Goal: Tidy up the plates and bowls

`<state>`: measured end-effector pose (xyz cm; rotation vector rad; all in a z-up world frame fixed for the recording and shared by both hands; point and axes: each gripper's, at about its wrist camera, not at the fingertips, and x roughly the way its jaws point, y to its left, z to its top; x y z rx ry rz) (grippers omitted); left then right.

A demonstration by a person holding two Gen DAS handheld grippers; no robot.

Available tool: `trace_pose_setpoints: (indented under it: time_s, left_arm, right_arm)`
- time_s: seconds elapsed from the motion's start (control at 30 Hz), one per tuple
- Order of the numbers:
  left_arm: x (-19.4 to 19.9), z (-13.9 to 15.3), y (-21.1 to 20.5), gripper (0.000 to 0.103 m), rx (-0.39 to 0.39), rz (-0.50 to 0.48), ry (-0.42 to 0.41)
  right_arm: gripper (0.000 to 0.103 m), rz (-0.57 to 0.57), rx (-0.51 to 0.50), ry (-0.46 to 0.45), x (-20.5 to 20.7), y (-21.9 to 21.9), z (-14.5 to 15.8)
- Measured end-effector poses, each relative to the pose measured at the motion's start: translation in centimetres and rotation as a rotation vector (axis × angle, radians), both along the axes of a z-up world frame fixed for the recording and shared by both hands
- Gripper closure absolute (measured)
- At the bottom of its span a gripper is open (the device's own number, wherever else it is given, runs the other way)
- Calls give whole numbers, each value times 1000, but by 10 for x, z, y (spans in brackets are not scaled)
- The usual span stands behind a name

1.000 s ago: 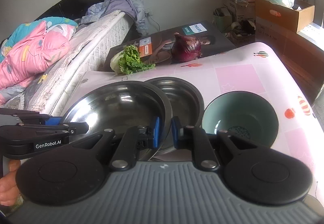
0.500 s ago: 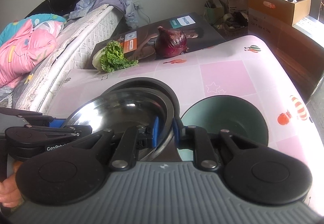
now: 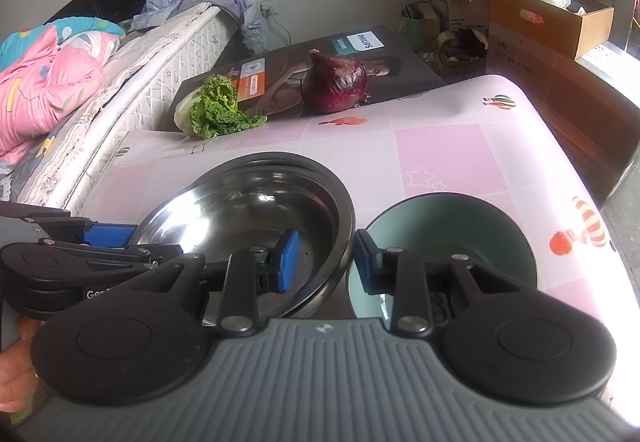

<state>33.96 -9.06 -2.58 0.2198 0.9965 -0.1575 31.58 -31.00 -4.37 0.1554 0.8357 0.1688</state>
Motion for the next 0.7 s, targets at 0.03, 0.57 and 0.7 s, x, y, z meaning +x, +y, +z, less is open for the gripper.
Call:
trace_pose_setpoints:
  time_s: [0.03,0.57,0.7]
  left_arm:
    - [-1,1,0,45,1,-2,-3]
    - [-41,32,-6,22,-60,-54,-62]
    - [-58,45,-16,17,-101,-92,-80]
  right_arm:
    - [67,-2,1,-4,-1,0,0]
    - [27,-18,65,-61,-32,-19,28]
    - [24,-24,77,-60,-50,-31,36]
